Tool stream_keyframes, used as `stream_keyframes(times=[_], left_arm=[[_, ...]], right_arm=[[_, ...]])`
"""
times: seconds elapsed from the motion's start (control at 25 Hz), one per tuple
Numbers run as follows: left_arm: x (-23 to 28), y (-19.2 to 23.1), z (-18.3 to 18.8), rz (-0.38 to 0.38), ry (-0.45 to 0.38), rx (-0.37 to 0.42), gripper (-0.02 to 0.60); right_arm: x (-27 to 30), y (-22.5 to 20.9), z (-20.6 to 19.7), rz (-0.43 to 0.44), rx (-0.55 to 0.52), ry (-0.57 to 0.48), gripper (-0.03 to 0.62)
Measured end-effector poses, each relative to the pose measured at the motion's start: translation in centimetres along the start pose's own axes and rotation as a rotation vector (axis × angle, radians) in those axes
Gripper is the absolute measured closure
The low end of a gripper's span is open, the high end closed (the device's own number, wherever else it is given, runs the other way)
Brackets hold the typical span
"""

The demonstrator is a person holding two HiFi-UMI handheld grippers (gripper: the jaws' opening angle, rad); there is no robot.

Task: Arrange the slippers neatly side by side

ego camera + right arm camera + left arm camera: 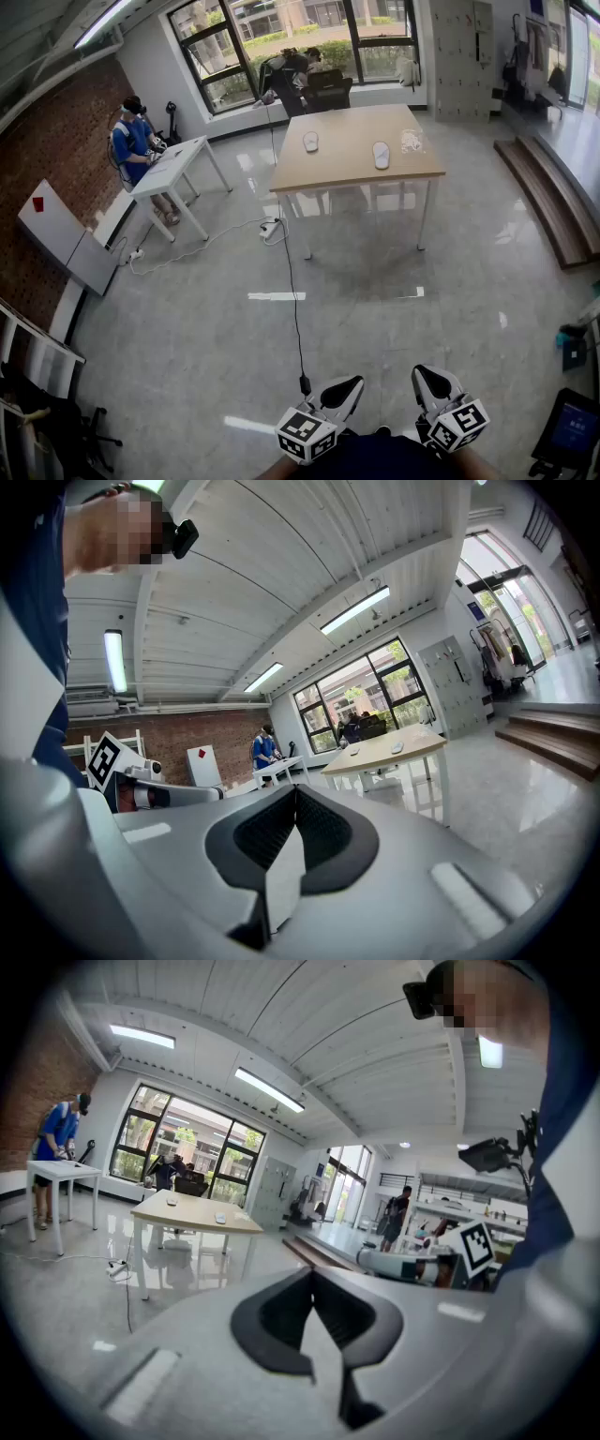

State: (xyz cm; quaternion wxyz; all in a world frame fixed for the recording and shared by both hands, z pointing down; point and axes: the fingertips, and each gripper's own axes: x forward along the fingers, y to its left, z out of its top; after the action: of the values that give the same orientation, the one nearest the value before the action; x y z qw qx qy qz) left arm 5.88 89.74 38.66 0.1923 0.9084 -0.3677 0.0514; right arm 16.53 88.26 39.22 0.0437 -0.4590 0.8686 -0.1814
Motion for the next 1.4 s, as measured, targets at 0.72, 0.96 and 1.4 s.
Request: stream_keyframes(times=[0.72, 0.96, 1.4], left_arm=[[3.8, 8.2, 3.1, -0.015, -0.009, -0.009, 0.578], [4.2, 14.3, 5.5, -0.042, -0.014, -0.020, 0.578], [4.4, 23.0, 6.3, -0.088, -0.014, -0.088, 0.578]], right_arm=[[8.1, -3.0, 0.7, -0.063, 0.009, 0.015, 0.583], [14.6, -2.5, 1.5, -0.102, -0.008, 0.025, 0.583], [23.8, 0.4, 0.3, -0.099, -0.042, 0.075, 0.582]])
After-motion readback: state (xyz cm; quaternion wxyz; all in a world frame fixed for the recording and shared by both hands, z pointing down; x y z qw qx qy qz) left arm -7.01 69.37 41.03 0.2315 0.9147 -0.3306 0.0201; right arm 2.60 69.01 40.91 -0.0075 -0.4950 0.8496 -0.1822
